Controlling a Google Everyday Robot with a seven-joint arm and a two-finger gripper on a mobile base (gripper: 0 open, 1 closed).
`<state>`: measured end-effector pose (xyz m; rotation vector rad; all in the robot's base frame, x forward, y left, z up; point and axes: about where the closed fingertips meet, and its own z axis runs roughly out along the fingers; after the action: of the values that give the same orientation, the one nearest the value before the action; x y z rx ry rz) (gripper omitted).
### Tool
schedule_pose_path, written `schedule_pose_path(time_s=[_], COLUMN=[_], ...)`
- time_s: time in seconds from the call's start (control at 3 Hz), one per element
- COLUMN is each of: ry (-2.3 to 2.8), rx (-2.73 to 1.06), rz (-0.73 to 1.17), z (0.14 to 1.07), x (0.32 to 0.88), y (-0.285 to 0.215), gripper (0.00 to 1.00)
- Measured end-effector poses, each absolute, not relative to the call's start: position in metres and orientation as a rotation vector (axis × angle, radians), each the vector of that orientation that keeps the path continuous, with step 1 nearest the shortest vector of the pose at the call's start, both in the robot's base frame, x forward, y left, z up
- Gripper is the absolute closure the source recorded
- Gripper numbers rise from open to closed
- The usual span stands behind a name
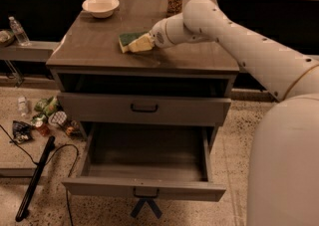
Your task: Place sponge into middle drawer
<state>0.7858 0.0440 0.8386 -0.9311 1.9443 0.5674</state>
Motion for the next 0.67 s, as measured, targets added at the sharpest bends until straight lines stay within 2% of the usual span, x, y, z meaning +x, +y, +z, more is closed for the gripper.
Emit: schedule_pose_path(time_s=[0.33, 0.67], ry=[1.945, 1.981], rx=[-0.914, -0.904], rz=[0.555, 0.471], z=[0.843, 0.869], x=[0.784, 0.757], y=[0.034, -0.004], gripper=[0.68, 0.91])
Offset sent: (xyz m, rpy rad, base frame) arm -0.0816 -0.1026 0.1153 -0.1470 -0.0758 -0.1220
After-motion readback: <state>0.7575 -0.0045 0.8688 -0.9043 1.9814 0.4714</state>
